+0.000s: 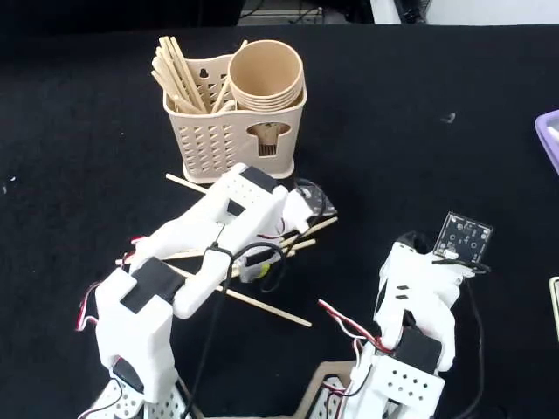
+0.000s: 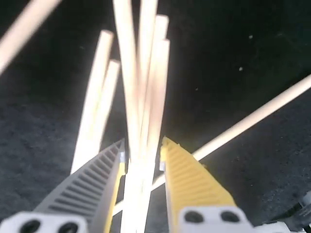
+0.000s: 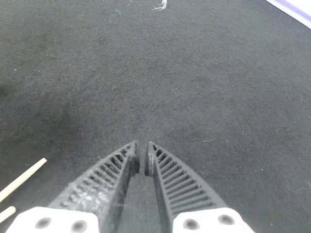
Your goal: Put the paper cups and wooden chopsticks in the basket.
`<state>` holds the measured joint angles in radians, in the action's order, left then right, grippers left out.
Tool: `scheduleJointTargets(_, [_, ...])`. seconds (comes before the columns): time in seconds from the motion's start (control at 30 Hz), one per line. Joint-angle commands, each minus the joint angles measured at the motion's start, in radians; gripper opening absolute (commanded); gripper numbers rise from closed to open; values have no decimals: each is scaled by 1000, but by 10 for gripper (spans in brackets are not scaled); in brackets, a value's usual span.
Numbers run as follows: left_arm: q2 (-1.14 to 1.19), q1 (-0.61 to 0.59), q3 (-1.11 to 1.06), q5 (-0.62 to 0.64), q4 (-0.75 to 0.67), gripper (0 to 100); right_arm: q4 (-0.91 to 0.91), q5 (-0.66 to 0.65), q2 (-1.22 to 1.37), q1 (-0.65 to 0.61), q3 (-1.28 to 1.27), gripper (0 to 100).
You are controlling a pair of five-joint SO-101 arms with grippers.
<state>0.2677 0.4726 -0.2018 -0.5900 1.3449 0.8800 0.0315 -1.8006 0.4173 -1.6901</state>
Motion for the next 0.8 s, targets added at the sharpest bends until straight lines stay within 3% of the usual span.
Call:
scheduleJointTargets(0.0, [-60,-42,15,-9,-37,126,-3,-3,-76,-14,30,42])
scheduleJointTargets(0.27, [-58,-47,-1,-9,-55,120,-3,-3,-76,-14,30,43])
scheduleJointTargets(0.4, [-51,-42,-2,-9,-58,25,-3,-3,-76,-14,30,43])
scheduleJointTargets(0.77, [-143,-39,-18,-6,-25,30,-3,-3,-76,-14,30,43])
